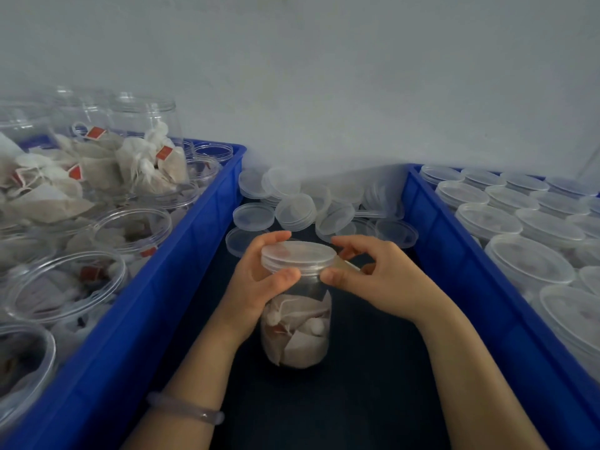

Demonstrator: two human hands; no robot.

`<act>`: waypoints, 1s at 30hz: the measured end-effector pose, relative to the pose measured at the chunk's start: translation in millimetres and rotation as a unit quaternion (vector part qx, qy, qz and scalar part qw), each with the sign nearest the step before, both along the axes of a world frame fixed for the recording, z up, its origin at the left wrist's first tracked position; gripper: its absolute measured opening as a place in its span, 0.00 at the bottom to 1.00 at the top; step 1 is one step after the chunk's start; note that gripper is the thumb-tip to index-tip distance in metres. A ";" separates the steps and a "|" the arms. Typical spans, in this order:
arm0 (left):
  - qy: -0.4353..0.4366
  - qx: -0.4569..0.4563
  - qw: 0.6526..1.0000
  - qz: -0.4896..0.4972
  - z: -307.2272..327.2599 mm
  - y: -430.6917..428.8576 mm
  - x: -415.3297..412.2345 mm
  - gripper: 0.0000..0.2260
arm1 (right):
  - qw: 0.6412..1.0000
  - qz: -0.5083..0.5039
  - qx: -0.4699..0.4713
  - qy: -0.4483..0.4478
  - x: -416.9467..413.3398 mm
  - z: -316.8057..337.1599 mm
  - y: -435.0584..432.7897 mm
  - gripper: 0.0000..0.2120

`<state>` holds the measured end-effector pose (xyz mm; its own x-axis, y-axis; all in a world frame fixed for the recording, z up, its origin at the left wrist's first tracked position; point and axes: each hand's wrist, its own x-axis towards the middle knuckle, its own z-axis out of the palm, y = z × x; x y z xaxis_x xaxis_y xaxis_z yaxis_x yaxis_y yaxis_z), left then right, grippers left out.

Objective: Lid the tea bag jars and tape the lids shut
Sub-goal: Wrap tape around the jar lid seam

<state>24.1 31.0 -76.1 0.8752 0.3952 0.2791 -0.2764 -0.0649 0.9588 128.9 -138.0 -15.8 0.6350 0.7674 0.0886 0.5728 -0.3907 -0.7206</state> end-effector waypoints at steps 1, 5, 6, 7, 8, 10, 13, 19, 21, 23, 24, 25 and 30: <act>0.010 -0.005 1.000 -0.016 0.1 -0.8 -0.6 0.41 | 1.000 0.014 0.002 0.014 -0.7 -1.3 1.6 0.32; 0.041 0.003 0.999 0.008 5.5 -6.0 0.5 0.43 | 0.999 0.037 0.019 -0.020 -5.5 2.5 3.2 0.11; 0.048 0.019 0.999 0.017 8.0 -5.8 0.7 0.38 | 0.999 0.038 0.007 -0.034 -5.5 3.7 2.2 0.15; 0.054 0.037 0.998 0.023 10.5 -5.1 0.6 0.34 | 0.999 0.034 0.000 -0.042 -6.8 6.1 0.7 0.14; 0.052 0.049 0.997 0.026 11.6 -4.2 0.5 0.32 | 0.999 0.028 -0.001 -0.041 -9.1 8.2 -0.1 0.10; 0.043 0.040 0.998 0.033 12.0 -2.8 0.1 0.33 | 0.999 0.017 0.000 -0.049 -12.6 8.2 0.4 0.07; 0.061 0.019 0.996 0.069 10.8 -8.2 2.2 0.38 | 0.996 0.017 -0.029 -0.084 -12.4 4.8 2.5 0.10; 0.053 -0.009 0.990 0.129 5.3 -8.4 5.1 0.37 | 0.992 0.109 -0.034 0.049 -16.1 8.4 0.9 0.19; 0.051 -0.004 0.992 0.112 5.4 -4.1 3.8 0.35 | 0.998 0.061 -0.026 0.006 -11.9 10.1 -4.1 0.17; 0.055 -0.004 0.994 0.093 6.6 -2.4 1.8 0.36 | 1.000 0.008 -0.022 -0.015 -6.6 12.1 -11.1 0.17; 0.055 -0.007 0.995 0.085 7.5 -1.6 1.2 0.36 | 1.000 -0.007 -0.009 -0.012 -4.6 12.4 -14.0 0.18; 0.052 -0.011 0.996 0.074 8.4 -1.4 0.5 0.34 | 1.000 -0.016 0.006 -0.005 -4.1 12.9 -15.9 0.18; 0.038 -0.040 0.997 0.046 7.5 0.5 -1.7 0.31 | 0.999 -0.038 0.021 0.006 -5.1 14.7 -13.0 0.26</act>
